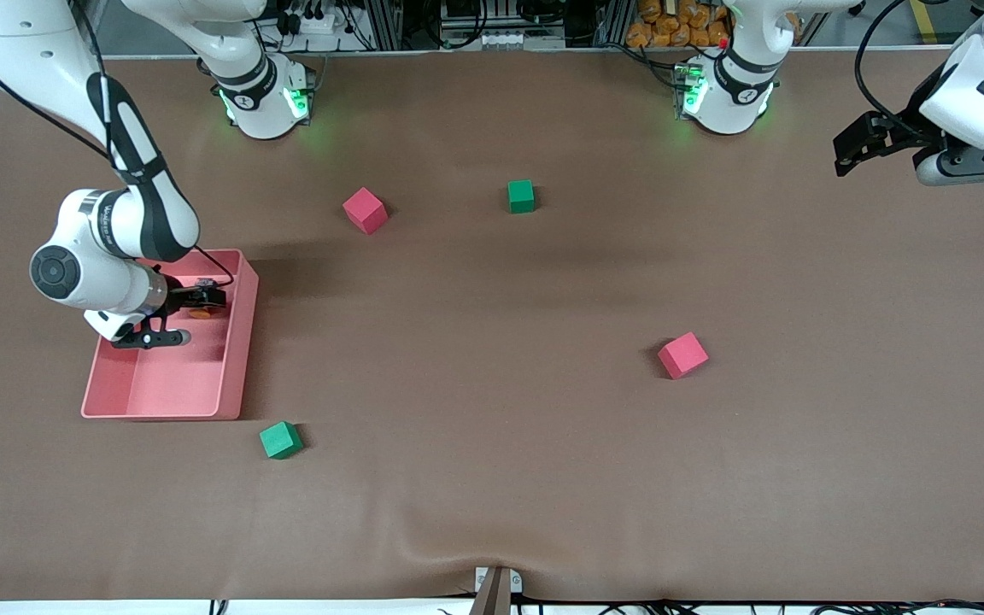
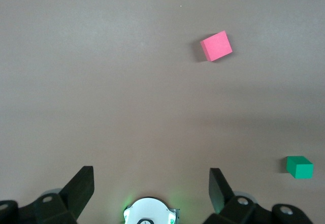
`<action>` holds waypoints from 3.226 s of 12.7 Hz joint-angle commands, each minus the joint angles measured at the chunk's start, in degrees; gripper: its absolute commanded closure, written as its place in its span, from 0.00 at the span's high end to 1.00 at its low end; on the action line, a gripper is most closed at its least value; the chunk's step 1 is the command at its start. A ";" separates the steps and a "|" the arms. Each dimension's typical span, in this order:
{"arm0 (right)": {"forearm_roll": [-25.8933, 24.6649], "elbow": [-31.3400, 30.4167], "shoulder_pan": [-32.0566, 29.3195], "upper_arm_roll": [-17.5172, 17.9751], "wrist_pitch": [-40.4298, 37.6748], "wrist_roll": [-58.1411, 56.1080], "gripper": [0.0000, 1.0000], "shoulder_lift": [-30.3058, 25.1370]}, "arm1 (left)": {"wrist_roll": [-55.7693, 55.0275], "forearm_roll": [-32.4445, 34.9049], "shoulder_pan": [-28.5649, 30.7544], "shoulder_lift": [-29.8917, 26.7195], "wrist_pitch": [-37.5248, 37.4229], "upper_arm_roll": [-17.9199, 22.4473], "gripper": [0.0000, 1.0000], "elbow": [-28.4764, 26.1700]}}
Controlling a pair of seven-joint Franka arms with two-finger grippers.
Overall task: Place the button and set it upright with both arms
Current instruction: 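Lower the right gripper and grasp the yellow button in the tray, then lift the button out of the tray and carry it to mid-table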
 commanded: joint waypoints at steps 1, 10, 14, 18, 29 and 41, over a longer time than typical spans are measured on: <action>-0.28 -0.98 0.16 -0.26 0.40 1.57 1.00 -3.06 | 1.08 -0.62 0.63 -0.47 -0.99 -0.29 1.00 0.53; -0.54 -3.25 -2.04 -0.17 4.98 6.76 1.00 1.42 | 1.08 -0.62 0.80 -0.47 -0.99 -0.29 1.00 0.53; -0.54 -4.23 -3.62 -0.17 4.89 5.10 0.41 2.03 | 1.17 -0.44 0.98 -0.30 -0.90 0.24 1.00 0.44; -0.54 -4.23 -3.80 -0.09 4.89 4.04 0.00 2.47 | 1.17 -0.09 0.98 -0.29 -0.81 0.24 1.00 0.26; -0.72 14.97 -3.10 0.18 -20.36 -11.52 0.00 -8.52 | 1.17 -0.09 0.89 -0.56 -1.16 -0.20 1.00 -0.62; -1.60 42.25 41.36 0.00 -15.44 25.86 0.00 10.97 | 0.38 -0.27 -0.16 4.09 -0.37 -2.65 1.00 -0.44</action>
